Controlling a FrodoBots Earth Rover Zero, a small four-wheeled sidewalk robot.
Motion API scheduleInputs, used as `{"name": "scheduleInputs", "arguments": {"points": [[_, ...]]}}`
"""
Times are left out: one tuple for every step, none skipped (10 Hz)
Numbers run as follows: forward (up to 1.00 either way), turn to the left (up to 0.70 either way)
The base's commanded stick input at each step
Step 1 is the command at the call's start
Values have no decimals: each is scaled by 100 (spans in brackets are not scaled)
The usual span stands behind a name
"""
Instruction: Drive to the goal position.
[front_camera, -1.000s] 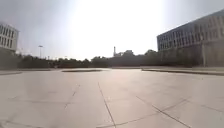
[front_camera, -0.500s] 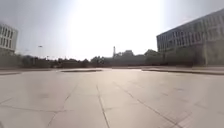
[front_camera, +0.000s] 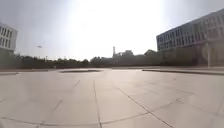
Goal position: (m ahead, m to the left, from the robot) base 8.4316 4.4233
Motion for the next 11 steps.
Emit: {"name": "scheduleInputs", "arguments": {"points": [[70,2],[70,2],[70,2],[70,2],[70,2],[70,2],[70,2],[70,2],[70,2],[70,5],[70,10]]}}
